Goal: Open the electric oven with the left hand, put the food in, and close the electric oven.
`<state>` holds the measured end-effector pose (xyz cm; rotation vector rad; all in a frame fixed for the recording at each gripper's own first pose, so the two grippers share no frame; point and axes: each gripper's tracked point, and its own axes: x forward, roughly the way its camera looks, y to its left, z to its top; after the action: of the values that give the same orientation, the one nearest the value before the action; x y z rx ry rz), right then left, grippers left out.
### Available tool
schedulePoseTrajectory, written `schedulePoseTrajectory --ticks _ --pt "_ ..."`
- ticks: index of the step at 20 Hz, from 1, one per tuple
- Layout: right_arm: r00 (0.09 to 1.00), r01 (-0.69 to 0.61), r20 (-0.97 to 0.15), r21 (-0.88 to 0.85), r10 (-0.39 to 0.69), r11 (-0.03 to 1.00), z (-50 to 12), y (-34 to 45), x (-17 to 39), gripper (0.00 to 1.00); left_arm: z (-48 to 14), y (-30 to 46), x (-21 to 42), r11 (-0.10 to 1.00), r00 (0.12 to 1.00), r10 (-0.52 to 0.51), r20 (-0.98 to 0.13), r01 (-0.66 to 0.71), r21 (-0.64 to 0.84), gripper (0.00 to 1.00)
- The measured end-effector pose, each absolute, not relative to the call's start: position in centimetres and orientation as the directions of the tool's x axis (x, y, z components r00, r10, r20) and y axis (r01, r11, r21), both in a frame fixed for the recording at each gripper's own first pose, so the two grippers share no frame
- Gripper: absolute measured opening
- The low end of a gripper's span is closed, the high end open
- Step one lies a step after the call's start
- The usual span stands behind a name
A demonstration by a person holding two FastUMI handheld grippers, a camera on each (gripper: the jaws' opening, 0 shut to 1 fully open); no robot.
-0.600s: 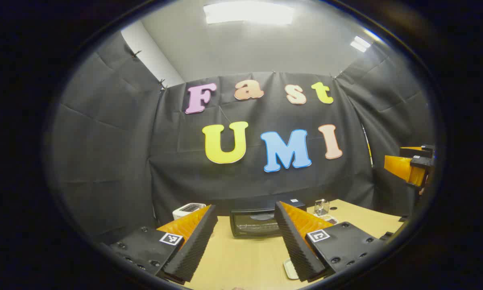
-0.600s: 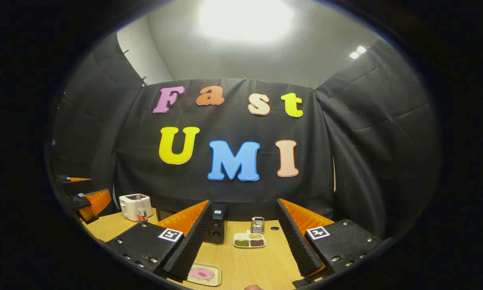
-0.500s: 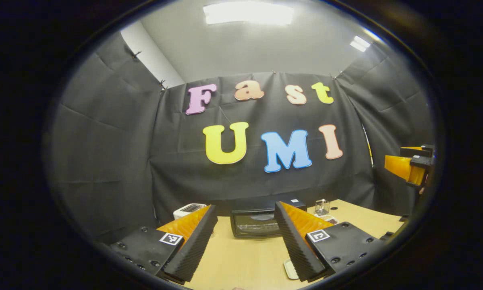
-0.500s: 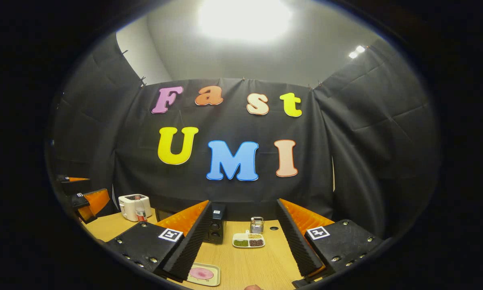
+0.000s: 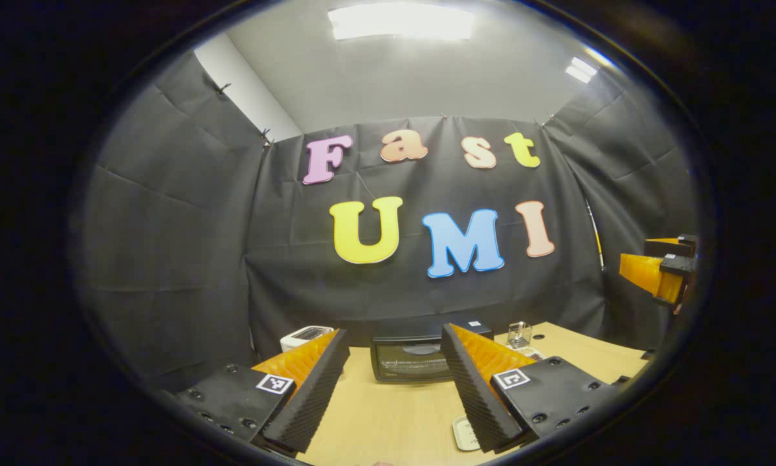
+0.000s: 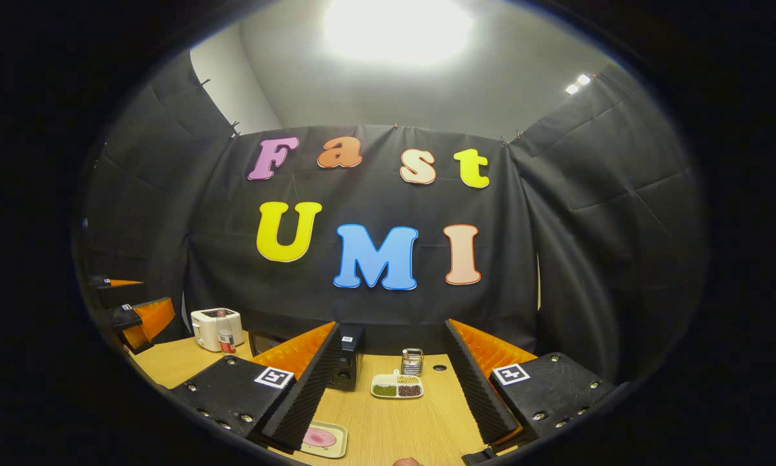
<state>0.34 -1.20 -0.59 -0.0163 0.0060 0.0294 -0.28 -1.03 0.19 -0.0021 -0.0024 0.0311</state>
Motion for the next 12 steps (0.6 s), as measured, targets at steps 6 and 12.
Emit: schedulePoseTrajectory --ticks 6,12 --pt "0.998 -0.06 -0.006 -0.02 0.06 0.998 -1.8 -2.6 0.7 0.96 0.1 -3.1 1.0 0.999 0.999 0.038 -0.003 -0.038 0.005 1.0" --pt "0.997 -0.075 -0.016 -0.021 0.075 0.997 -3.0 -4.5 1.8 0.96 -0.4 -4.8 3.9 0.999 0.999 0.047 0.003 -0.047 -0.004 1.0"
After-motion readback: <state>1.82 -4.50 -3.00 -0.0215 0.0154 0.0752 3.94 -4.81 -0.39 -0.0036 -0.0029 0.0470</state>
